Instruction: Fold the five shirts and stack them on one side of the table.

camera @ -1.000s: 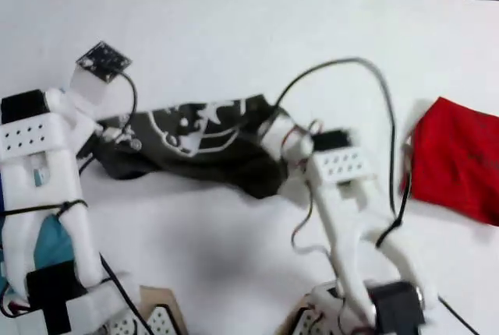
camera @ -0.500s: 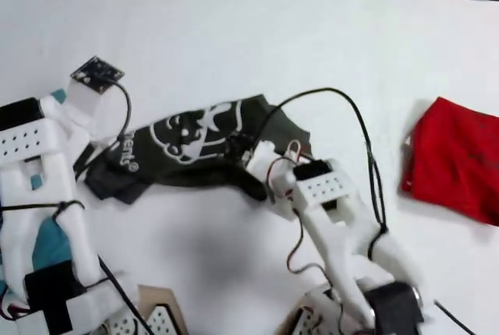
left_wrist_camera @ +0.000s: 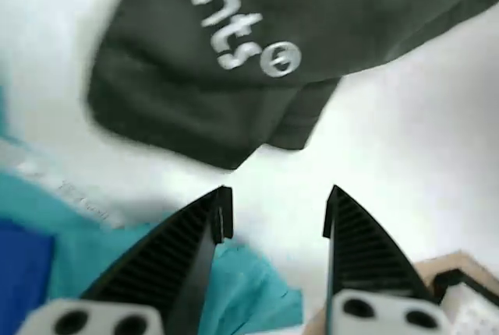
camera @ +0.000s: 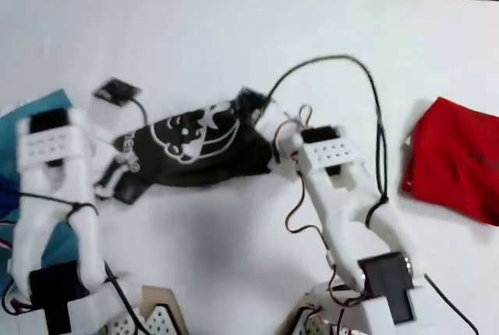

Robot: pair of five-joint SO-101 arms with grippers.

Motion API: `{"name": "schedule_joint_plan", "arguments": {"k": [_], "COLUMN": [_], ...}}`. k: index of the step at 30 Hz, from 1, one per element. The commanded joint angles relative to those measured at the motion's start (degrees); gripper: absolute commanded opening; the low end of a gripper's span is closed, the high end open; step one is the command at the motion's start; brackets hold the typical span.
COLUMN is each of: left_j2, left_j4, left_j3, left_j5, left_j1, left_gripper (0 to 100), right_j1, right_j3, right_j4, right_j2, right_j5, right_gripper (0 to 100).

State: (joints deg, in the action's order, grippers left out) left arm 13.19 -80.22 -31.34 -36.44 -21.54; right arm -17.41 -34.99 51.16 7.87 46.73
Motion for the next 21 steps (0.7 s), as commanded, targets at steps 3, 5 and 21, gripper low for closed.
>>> {"name": "schedule_joint_plan", "arguments": {"k": [3, 5, 21], "left_j2": [1.67, 1.67, 1.58], "left_j4": [12.22, 16.18, 29.98], "left_j3": [-9.19, -11.03, -15.08], "left_j5": [6.33, 8.79, 17.05], "left_j1": [8.97, 11.69, 11.6], "left_gripper": [21, 21, 21], "right_j1": [0.84, 0.48, -3.65], "right_j3": [11.52, 12.57, 3.16], "right_j4": [10.24, 12.79, 8.92], "right_j2": [9.1, 11.74, 14.81], "right_j5": [-0.09, -0.09, -10.2], "right_gripper": [2.2, 2.2, 43.6]}}
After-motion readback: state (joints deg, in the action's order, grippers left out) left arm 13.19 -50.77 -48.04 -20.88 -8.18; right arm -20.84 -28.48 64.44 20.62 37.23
